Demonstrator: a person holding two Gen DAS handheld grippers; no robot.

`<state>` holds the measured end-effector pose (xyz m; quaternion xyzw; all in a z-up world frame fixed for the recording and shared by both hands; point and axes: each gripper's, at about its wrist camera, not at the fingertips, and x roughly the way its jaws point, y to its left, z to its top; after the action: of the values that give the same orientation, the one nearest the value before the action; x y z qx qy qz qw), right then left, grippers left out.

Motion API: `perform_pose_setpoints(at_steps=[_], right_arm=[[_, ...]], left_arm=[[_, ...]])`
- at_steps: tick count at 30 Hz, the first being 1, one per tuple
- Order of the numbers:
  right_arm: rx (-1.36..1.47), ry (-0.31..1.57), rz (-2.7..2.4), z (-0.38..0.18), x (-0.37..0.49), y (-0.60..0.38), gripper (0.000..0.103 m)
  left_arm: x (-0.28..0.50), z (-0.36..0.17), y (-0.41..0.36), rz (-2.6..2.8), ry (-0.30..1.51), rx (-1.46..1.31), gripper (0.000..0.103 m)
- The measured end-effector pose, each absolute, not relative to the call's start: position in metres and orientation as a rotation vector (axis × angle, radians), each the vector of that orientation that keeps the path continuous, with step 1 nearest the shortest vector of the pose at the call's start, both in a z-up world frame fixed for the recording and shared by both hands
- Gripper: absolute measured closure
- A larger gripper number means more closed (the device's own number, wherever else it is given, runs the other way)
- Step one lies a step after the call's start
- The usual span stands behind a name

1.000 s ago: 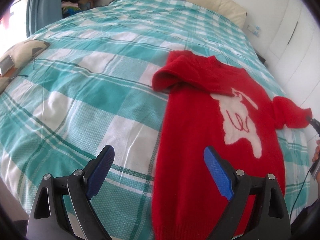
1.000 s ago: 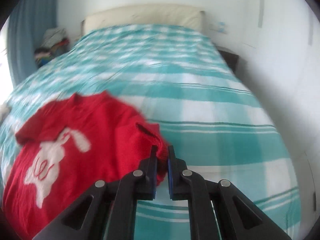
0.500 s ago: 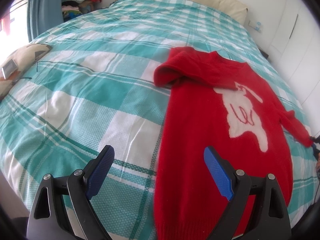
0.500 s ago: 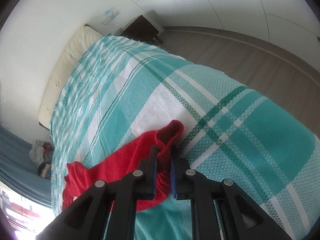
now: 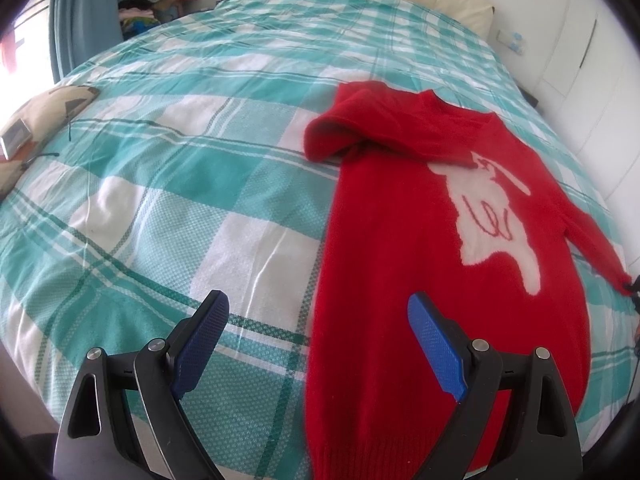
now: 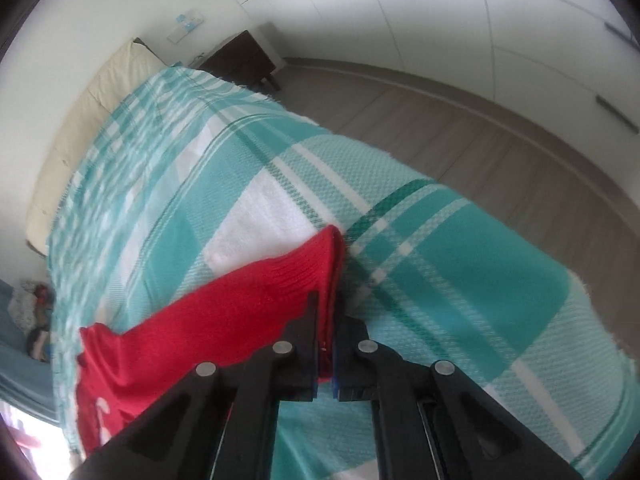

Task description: Fold small clothes

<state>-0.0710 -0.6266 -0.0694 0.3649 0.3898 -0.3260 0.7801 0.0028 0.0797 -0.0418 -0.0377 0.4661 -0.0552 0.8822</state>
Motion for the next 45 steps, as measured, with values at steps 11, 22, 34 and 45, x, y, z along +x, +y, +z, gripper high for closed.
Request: perform_pose_setpoints(at_steps=[11, 22, 34, 45], right_arm=[[0.744, 0.849, -0.775, -0.056, -0.083, -0.622, 0.056], [0.577, 0.592, -0.807, 0.018, -0.113, -0.574, 0.041], [0.475, 0.636, -0.609, 0.015, -0.072, -0.531, 0.041], [0.468, 0.637, -0.548, 0.014, -0.063, -0.518, 0.041]], left_arm=[[-0.006, -0.003, 0.074, -0.091, 0.836, 0.035, 0.011], [0.102, 0.005, -0.063, -0.488, 0.837, 0.47, 0.007], [0.175, -0.071, -0.113, -0.509, 0.959, 0.527, 0.1], [0.196, 0.019, 0.151, 0.061, 0.79, -0.232, 0.1]])
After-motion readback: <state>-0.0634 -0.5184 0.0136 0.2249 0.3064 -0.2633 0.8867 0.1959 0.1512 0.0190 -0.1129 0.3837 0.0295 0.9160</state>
